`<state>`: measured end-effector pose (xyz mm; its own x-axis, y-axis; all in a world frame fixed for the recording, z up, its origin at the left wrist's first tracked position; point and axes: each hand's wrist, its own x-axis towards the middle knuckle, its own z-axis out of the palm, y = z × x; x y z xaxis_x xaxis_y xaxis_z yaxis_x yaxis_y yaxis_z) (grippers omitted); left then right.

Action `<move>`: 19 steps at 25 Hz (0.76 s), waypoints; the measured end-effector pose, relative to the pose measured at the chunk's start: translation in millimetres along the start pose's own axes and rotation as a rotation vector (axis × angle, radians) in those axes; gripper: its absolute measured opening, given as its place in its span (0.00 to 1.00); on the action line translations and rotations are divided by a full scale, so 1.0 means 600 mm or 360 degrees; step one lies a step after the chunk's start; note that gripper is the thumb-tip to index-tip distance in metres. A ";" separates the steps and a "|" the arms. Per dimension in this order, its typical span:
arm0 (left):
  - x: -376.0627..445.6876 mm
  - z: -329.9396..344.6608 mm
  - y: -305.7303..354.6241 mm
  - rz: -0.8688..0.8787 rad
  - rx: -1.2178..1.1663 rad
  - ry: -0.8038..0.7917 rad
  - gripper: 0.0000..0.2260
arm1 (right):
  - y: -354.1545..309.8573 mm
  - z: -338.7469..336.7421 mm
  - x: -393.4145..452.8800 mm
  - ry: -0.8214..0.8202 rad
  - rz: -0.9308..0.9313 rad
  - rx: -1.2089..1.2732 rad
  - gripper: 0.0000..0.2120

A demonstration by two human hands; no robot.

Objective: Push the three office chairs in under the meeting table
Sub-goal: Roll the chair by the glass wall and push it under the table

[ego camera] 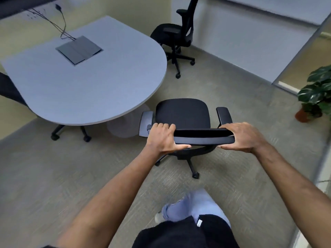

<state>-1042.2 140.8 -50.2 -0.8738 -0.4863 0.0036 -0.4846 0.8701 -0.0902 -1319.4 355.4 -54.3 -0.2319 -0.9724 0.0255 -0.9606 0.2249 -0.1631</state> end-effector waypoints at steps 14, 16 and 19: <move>-0.125 -0.015 0.098 -0.0652 -0.0008 -0.0027 0.43 | 0.031 0.002 0.078 -0.0024 -0.0682 -0.0030 0.40; -0.124 -0.017 0.120 -0.0734 -0.0013 -0.0047 0.43 | 0.046 0.003 0.083 -0.0021 -0.0749 -0.0027 0.41; -0.115 -0.021 0.149 -0.0860 -0.0080 -0.0099 0.45 | 0.069 -0.006 0.103 -0.0006 -0.0841 0.0018 0.44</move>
<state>-1025.6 253.0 -45.8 -0.4965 -0.8677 -0.0226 -0.8666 0.4970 -0.0441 -1374.0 304.6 -55.8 0.2843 -0.9531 0.1036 -0.9446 -0.2969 -0.1396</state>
